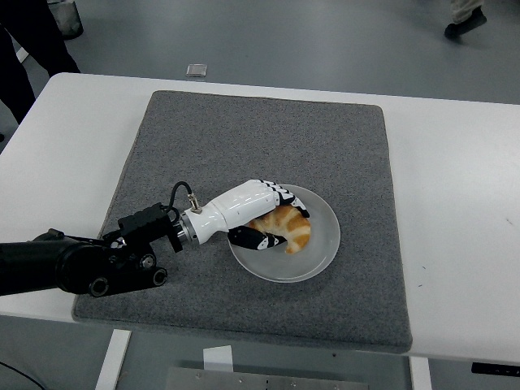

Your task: Place the bread on the plate

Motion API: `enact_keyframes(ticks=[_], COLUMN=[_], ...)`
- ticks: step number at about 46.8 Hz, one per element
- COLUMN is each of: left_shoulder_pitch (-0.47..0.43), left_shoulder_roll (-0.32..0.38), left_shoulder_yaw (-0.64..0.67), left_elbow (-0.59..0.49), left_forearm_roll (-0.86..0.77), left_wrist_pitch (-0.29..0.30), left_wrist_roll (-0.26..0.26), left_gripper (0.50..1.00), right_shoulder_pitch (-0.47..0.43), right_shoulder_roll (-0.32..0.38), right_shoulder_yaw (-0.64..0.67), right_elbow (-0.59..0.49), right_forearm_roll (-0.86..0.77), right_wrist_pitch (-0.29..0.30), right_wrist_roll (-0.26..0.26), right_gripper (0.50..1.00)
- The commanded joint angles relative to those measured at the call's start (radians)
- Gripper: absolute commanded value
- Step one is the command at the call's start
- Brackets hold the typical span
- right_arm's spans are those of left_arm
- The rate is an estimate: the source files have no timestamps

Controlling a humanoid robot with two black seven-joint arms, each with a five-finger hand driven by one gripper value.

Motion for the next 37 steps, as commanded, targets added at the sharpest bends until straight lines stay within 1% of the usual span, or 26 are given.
enact_keyframes(ticks=[1, 2, 5, 12, 14, 15, 17, 18, 22, 37], left_shoulder_pitch=[0.002, 0.002, 0.002, 0.0, 0.0, 0.0, 0.0, 0.0, 0.0, -0.001], left_shoulder_roll=[0.0, 0.0, 0.002, 0.005, 0.009, 0.009, 0.011, 0.012, 0.014, 0.017], left_shoulder_yaw=[0.0, 0.0, 0.0, 0.0, 0.0, 0.0, -0.001, -0.001, -0.001, -0.012], left_elbow=[0.0, 0.0, -0.001, -0.004, -0.008, -0.009, -0.009, -0.009, -0.012, -0.018], left_forearm_roll=[-0.002, -0.002, -0.002, -0.003, -0.003, -0.003, -0.005, -0.006, -0.012, -0.041], left_wrist_pitch=[0.0, 0.0, 0.0, 0.0, 0.0, 0.0, 0.0, 0.0, 0.0, 0.0], left_wrist_roll=[0.0, 0.0, 0.0, 0.002, 0.002, 0.002, 0.002, 0.002, 0.002, 0.002], left_gripper=[0.769, 0.773, 0.84, 0.866, 0.887, 0.904, 0.966, 0.979, 0.988, 0.988], right_shoulder_pitch=[0.0, 0.0, 0.0, 0.0, 0.0, -0.002, -0.002, 0.0, -0.002, -0.002], right_shoulder_roll=[0.0, 0.0, 0.0, 0.0, 0.0, 0.0, 0.0, 0.0, 0.0, 0.0], right_shoulder_yaw=[-0.001, -0.001, 0.0, -0.001, 0.0, 0.0, -0.001, -0.001, 0.0, 0.0], right_elbow=[0.0, 0.0, 0.0, 0.0, 0.002, 0.002, 0.002, 0.0, 0.0, 0.0], right_forearm_roll=[0.0, 0.0, 0.0, 0.0, 0.0, 0.0, 0.0, 0.0, 0.0, 0.0], right_wrist_pitch=[0.0, 0.0, 0.0, 0.0, 0.0, 0.0, 0.0, -0.001, 0.0, 0.0], right_wrist_roll=[0.001, 0.001, 0.001, 0.001, 0.001, 0.001, 0.001, -0.001, 0.001, 0.001], right_gripper=[0.952, 0.952, 0.952, 0.952, 0.952, 0.952, 0.952, 0.952, 0.952, 0.952])
